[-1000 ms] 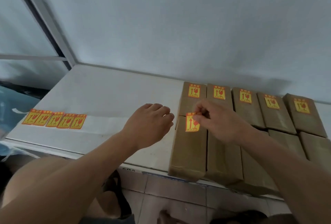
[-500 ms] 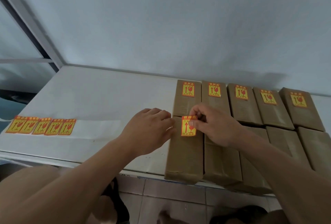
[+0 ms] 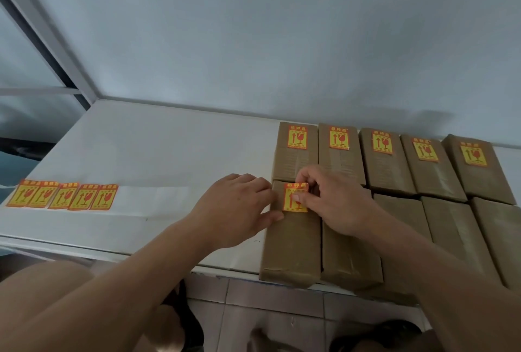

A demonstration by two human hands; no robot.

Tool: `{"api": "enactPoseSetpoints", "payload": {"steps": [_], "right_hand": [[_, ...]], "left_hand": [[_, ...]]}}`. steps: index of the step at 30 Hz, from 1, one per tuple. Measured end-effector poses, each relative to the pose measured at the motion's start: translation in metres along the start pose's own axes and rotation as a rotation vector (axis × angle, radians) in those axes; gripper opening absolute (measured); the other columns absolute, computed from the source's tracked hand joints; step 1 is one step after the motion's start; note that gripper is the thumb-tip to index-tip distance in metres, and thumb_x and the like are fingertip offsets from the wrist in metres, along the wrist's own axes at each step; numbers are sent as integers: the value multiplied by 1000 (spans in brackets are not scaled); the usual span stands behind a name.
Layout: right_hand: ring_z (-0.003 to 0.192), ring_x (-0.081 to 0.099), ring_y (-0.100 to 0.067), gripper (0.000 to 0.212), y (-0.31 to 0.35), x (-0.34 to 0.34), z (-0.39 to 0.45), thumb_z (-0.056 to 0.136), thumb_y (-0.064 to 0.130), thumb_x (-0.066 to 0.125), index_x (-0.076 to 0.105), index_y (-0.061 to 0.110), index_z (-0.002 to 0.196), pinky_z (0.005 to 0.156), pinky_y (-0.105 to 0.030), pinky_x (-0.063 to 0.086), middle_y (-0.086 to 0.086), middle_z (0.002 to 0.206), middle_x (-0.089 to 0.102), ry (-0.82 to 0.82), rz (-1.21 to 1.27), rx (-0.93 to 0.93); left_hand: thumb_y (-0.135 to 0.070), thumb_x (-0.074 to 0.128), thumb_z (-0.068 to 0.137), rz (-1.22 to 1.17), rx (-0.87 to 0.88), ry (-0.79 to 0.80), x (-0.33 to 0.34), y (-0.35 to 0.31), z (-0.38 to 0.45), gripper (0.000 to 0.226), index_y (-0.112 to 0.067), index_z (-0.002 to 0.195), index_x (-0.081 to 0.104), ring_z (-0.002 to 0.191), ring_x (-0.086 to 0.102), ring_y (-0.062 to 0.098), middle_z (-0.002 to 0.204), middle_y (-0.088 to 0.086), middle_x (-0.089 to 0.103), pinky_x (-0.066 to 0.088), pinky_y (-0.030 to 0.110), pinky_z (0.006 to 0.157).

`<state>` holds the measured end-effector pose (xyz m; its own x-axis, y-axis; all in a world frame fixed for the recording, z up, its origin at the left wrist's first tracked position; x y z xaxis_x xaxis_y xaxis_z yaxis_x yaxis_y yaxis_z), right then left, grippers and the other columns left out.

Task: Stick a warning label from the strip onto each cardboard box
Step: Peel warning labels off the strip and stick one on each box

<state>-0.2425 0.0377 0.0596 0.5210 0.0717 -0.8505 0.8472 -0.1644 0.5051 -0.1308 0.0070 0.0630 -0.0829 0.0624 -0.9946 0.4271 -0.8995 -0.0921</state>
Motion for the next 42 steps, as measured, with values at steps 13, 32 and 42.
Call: {"api": "enactPoseSetpoints", "payload": {"steps": [13, 32, 42], "right_hand": [[103, 39, -3, 41, 4, -8, -5, 86, 49, 61, 43, 32, 119, 83, -23, 33, 13, 116, 43, -157, -194, 8], [137, 25, -22, 44, -5, 3, -10, 91, 57, 45, 59, 34, 127, 109, -46, 28, 3, 152, 31, -137, -375, -118], [137, 18, -18, 48, 5, 6, -5, 90, 60, 43, 49, 40, 133, 111, -41, 23, 7, 150, 31, -104, -378, -110]], "left_hand": [[-65, 13, 89, -10, -20, 83, 8, 1, 1, 66, -27, 123, 55, 105, 55, 12, 122, -9, 58, 45, 30, 91], [-73, 16, 83, -36, -39, 108, 11, 2, 0, 74, -26, 129, 49, 108, 53, 12, 129, -9, 52, 45, 30, 90], [-78, 18, 78, -73, -66, 102, 11, 3, -2, 81, -25, 132, 47, 108, 53, 12, 128, -9, 52, 45, 29, 88]]}}
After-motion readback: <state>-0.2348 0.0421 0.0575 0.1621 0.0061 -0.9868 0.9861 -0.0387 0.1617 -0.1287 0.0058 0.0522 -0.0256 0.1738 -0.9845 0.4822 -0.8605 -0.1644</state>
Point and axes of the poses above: each hand's wrist, its own z-axis towards the middle knuckle, its own x-axis out of the palm, y = z × x, the point moved 10 cm from there along z, towards the middle knuckle
